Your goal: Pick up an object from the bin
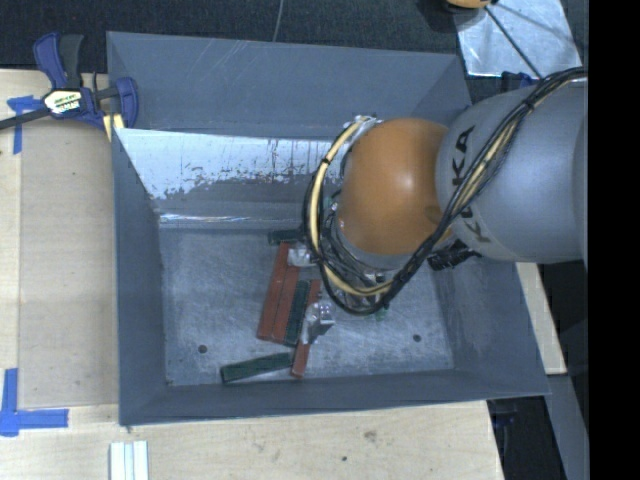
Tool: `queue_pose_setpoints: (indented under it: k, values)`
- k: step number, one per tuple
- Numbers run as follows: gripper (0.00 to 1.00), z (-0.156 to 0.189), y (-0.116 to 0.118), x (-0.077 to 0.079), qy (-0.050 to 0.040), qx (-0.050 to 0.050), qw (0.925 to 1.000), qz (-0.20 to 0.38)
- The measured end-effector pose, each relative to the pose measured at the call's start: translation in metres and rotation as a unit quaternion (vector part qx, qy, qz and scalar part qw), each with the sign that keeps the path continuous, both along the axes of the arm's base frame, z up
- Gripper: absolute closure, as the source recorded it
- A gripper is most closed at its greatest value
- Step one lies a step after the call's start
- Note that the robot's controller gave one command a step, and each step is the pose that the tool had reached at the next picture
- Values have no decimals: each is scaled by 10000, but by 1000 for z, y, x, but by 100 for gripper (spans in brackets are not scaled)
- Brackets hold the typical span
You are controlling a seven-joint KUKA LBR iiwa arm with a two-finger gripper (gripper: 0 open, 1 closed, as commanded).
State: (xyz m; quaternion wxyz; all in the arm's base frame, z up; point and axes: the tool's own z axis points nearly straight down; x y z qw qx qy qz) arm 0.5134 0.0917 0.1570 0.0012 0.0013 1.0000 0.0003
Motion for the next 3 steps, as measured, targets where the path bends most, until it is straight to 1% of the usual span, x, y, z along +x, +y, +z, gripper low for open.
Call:
queue_pose_setpoints:
  k: [1,2,3]
  values:
    - [0,0,0,0,0,0,10000,1]
    - [0,-22,-4,16,-25,3,9992,391]
    - [0,-53,0,36,12,-5,9816,1911]
